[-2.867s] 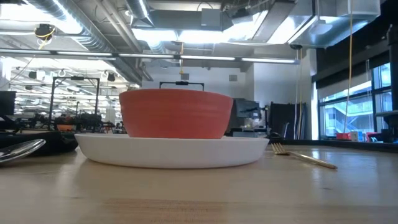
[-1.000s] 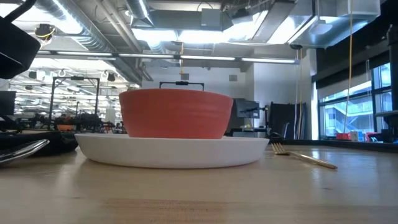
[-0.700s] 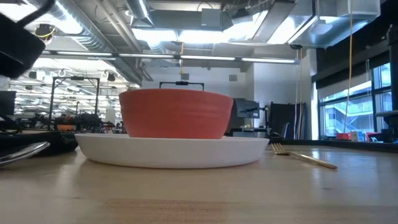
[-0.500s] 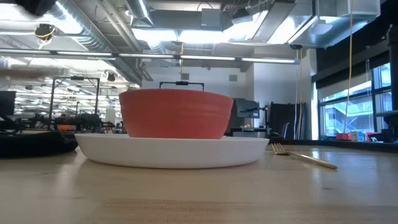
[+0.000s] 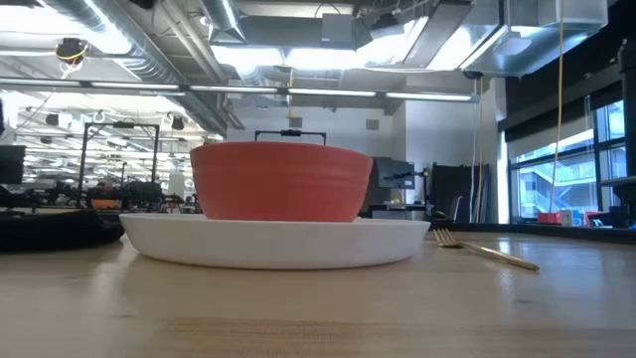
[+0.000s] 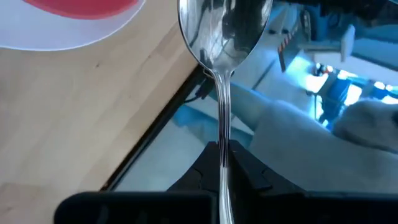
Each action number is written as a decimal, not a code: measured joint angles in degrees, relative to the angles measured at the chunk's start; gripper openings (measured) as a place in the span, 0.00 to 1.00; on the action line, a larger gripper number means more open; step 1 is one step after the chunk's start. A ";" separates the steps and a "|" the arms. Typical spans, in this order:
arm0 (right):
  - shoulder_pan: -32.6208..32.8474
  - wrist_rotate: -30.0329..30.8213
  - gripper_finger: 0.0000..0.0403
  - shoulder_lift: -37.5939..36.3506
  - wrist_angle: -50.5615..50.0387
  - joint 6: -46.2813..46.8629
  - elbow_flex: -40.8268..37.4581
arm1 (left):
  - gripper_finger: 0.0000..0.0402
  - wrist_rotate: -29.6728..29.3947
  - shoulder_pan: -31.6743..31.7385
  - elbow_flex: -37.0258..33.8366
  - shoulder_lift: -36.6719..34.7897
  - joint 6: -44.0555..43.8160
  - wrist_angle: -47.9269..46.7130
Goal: Set table place
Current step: Put the silver spoon into the orange bowl
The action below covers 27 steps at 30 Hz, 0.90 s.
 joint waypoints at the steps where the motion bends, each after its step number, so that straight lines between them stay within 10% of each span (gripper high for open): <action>1: 0.00 0.01 0.36 0.00 0.00 -0.02 0.00 | 0.01 2.15 1.77 0.00 0.57 1.68 -1.46; 11: 0.01 0.12 0.36 0.00 -0.18 -0.02 0.00 | 0.01 15.67 10.90 -0.15 10.83 17.47 -9.60; 27: 0.00 0.58 0.36 0.00 -1.48 0.17 -0.02 | 0.01 16.12 15.85 -0.13 25.60 31.12 -8.79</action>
